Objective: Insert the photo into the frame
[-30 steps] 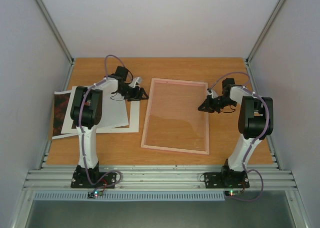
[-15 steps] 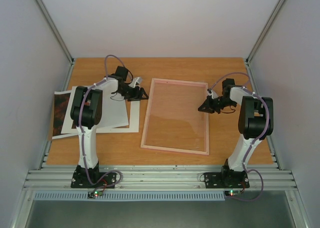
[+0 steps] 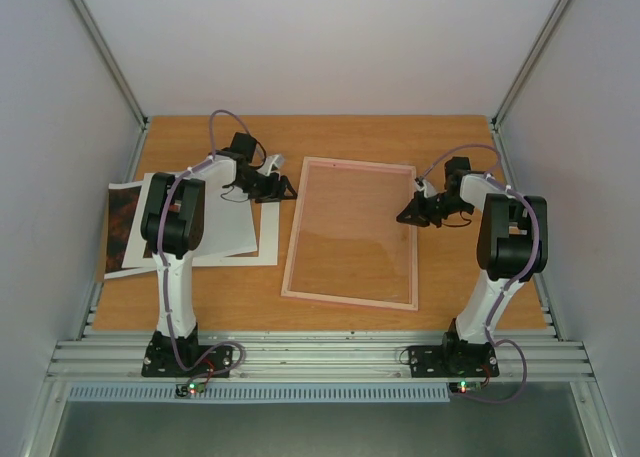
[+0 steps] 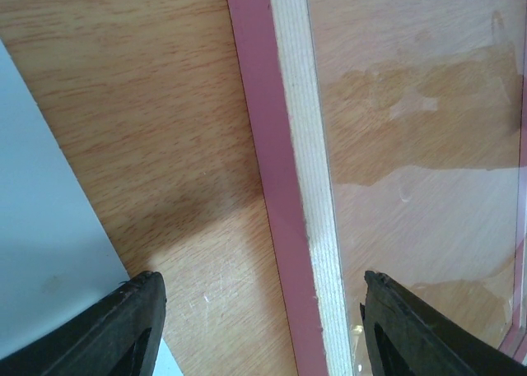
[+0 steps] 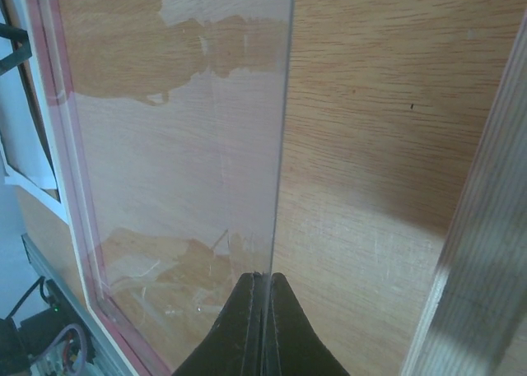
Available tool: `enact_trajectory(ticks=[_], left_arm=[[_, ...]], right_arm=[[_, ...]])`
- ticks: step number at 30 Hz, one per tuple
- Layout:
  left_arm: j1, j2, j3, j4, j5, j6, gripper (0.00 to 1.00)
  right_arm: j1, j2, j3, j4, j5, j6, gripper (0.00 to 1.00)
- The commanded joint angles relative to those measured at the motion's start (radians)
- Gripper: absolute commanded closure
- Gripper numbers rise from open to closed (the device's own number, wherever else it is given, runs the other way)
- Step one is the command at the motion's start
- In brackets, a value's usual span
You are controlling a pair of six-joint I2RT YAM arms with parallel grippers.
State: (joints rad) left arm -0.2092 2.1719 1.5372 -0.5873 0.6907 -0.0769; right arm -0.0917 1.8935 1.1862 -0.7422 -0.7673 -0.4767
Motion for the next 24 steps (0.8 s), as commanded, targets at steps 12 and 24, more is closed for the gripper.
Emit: enact_trajectory(ticks=[12, 24], left_arm=[[-0.001, 0.014, 0.003, 0.003, -0.046, -0.003, 0.33], [-0.001, 0.022, 0.003, 0.007, -0.04, -0.011, 0.33]], right_arm=[[-0.014, -0.029, -0.003, 0.003, 0.006, -0.001, 0.99], [0.002, -0.018, -0.007, 0.045, -0.015, 0.049, 0.98]])
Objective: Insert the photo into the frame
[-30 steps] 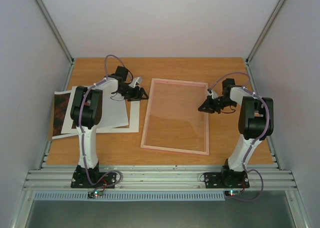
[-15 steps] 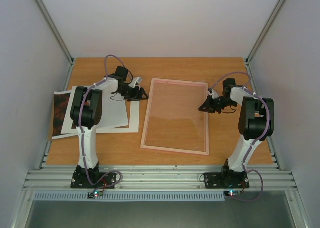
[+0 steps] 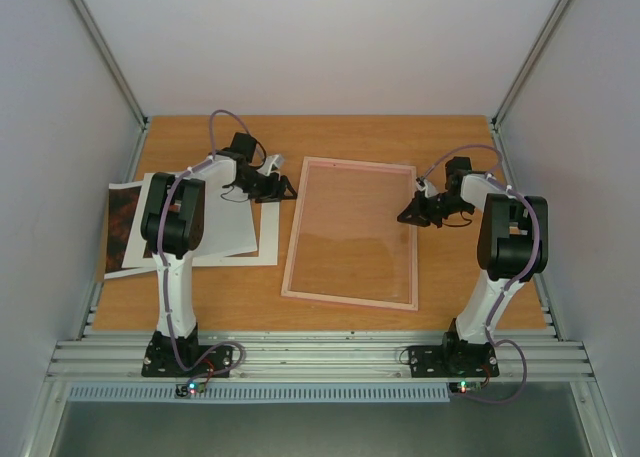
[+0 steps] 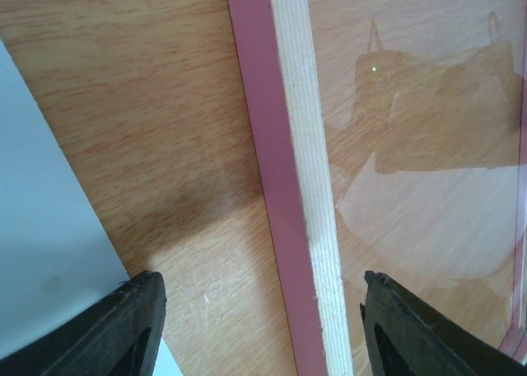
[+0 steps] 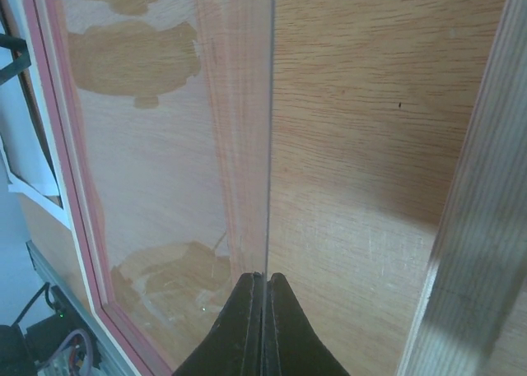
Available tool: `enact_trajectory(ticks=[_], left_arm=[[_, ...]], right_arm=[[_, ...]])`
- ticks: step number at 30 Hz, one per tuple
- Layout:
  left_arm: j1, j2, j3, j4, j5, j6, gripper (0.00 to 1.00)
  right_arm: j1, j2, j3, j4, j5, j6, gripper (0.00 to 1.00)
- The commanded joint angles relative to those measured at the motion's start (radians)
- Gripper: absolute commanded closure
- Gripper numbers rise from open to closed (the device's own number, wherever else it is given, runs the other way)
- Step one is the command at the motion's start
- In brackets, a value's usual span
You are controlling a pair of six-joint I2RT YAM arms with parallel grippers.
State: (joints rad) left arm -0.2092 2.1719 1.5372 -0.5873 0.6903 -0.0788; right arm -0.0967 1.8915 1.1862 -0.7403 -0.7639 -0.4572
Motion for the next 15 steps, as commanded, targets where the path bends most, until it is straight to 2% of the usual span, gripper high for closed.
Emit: enact_trajectory(ticks=[1, 4, 12, 15], left_arm=[[-0.001, 0.022, 0.002, 0.006, -0.04, -0.011, 0.33], [-0.001, 0.019, 0.0, 0.007, -0.041, -0.011, 0.33], [-0.001, 0.02, -0.002, 0.01, -0.046, -0.013, 0.33], [-0.001, 0.022, 0.0, 0.012, -0.046, -0.017, 0.33]], right_arm=[[0.01, -0.015, -0.007, 0.044, -0.016, 0.034, 0.98], [0.016, -0.019, -0.005, 0.045, -0.006, 0.042, 0.92], [0.023, -0.053, 0.015, 0.018, 0.06, 0.055, 0.63], [0.023, -0.068, 0.018, 0.01, 0.089, 0.051, 0.57]])
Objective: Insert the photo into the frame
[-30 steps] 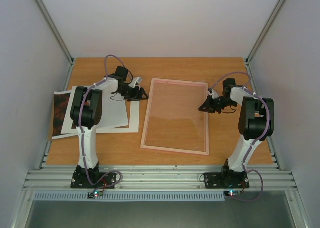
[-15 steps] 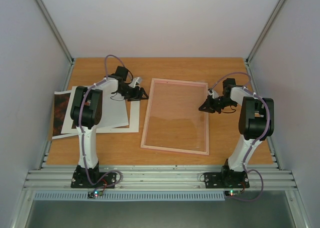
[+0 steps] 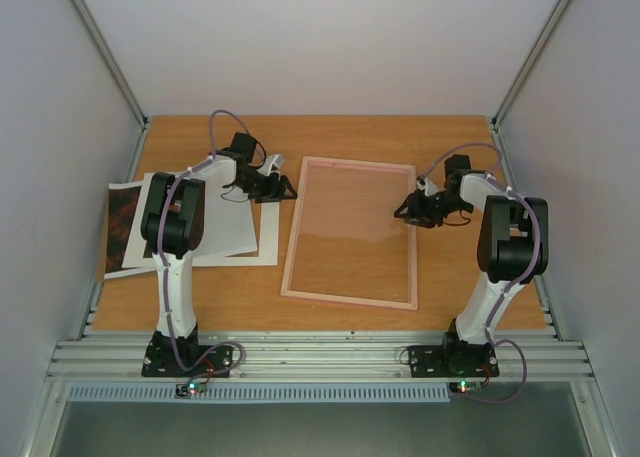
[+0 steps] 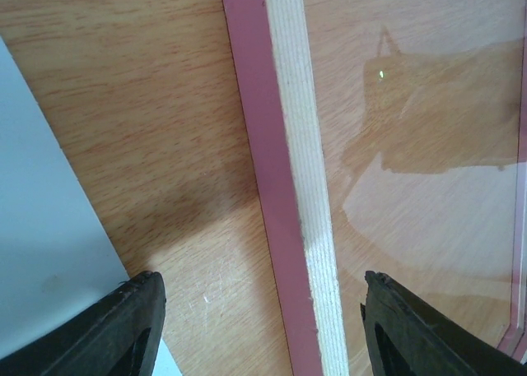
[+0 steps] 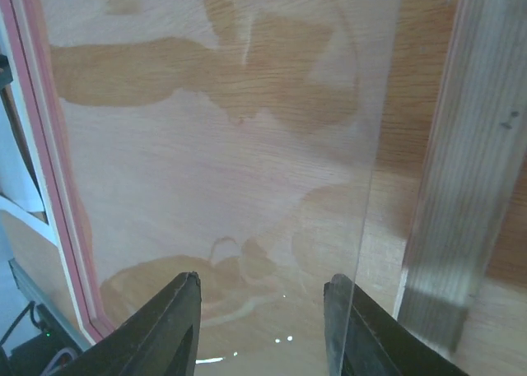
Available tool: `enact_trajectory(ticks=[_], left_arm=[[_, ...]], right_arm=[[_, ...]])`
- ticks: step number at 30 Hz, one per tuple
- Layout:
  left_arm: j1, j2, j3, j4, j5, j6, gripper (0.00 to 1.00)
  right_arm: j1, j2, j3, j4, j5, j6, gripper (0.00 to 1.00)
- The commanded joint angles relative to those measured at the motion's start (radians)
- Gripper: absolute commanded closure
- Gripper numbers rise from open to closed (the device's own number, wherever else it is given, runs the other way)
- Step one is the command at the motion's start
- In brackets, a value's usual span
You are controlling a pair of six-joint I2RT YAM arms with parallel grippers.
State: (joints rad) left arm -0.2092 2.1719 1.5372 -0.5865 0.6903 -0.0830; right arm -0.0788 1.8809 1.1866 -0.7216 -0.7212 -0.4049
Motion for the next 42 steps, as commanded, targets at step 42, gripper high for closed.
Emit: enact_trajectory(ticks=[42], left_arm=[[-0.001, 0.012, 0.003, 0.016, -0.078, 0.005, 0.33]], right_arm=[[0.023, 0.033, 0.06, -0.019, 0.382, -0.026, 0.74]])
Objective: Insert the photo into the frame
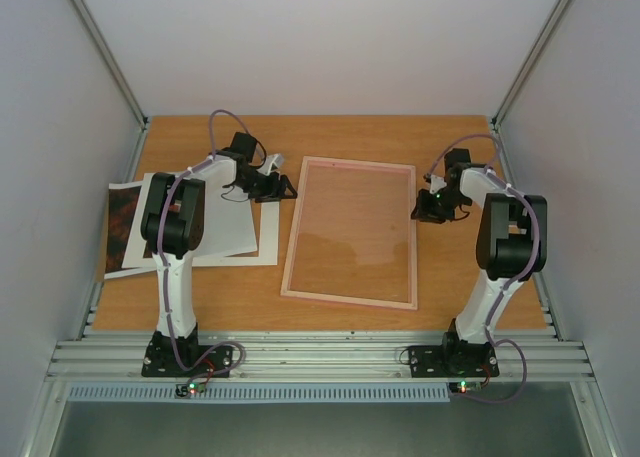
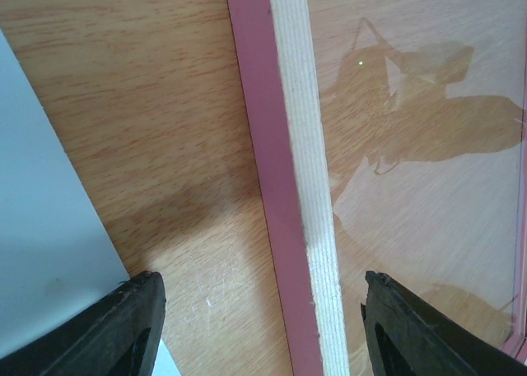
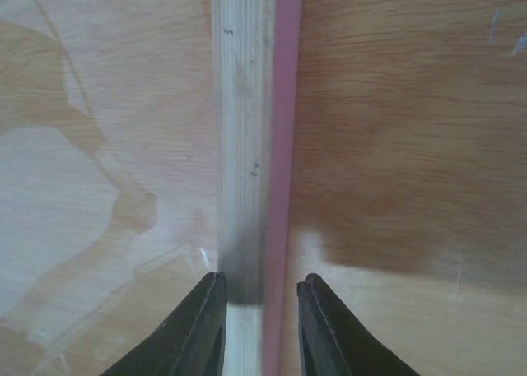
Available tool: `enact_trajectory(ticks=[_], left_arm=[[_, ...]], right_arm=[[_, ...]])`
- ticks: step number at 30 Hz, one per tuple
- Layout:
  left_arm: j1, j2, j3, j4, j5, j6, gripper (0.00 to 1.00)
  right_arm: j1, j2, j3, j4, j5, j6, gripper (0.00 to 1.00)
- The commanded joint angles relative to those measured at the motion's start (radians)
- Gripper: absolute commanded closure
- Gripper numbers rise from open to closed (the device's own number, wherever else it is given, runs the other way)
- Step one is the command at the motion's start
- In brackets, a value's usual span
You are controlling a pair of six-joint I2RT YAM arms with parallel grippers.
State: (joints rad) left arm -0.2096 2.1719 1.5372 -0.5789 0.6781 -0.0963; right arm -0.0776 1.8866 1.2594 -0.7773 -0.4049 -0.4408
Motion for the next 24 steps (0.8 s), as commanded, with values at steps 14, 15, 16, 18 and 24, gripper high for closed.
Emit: enact_trajectory(ticks=[14, 15, 16, 18, 24], left_arm=[[-0.001, 0.026, 0.02, 0.004, -0.082, 0.019, 0.34], [0.0, 0.027, 0.022, 0.003, -0.087, 0.021, 0.34], [0.0, 0.028, 0.024, -0.001, -0.09, 0.022, 0.35], [0.0, 0.032, 0.029, -0.005, -0.097, 0.03, 0.35], [-0.001, 0.043, 0.047, -0.016, -0.122, 0.045, 0.35]], right_arm=[[0.078, 0.09, 0.01, 0.07, 0.215, 0.027, 0.87], [0.078, 0.097, 0.018, 0.071, 0.22, 0.03, 0.88], [0.107, 0.103, 0.025, 0.074, 0.225, 0.033, 0.89], [0.122, 0.114, 0.037, 0.083, 0.243, 0.04, 0.89], [0.148, 0.161, 0.093, 0.085, 0.309, 0.062, 0.9]])
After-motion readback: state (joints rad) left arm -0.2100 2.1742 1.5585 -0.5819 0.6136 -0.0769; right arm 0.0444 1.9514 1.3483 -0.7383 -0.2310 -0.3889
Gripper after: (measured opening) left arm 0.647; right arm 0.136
